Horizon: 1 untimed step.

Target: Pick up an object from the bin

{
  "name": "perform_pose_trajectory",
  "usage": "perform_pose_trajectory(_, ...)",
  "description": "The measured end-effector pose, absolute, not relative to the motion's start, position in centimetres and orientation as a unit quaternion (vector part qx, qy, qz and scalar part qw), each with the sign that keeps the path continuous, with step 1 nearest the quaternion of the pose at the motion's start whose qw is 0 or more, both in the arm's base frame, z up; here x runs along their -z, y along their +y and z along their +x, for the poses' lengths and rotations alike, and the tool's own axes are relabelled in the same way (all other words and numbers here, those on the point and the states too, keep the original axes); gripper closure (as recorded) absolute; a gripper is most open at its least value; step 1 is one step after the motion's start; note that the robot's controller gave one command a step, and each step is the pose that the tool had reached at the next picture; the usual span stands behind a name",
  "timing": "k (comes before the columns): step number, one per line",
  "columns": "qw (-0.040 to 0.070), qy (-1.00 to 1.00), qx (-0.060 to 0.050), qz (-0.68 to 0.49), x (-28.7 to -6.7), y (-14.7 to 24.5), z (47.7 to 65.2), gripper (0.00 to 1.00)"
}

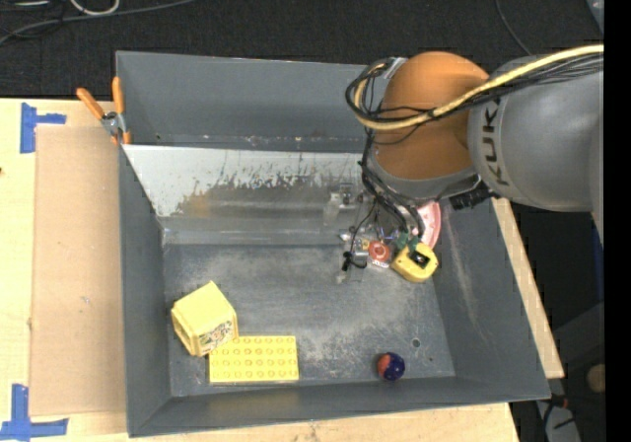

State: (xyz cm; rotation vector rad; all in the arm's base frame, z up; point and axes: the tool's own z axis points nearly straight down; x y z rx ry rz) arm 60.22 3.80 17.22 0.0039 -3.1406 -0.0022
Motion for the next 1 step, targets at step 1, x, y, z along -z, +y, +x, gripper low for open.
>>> perform_pose_trajectory(1,0.001,-1.000,0.001,0.001,-17.22,3.80,60.22,0.00)
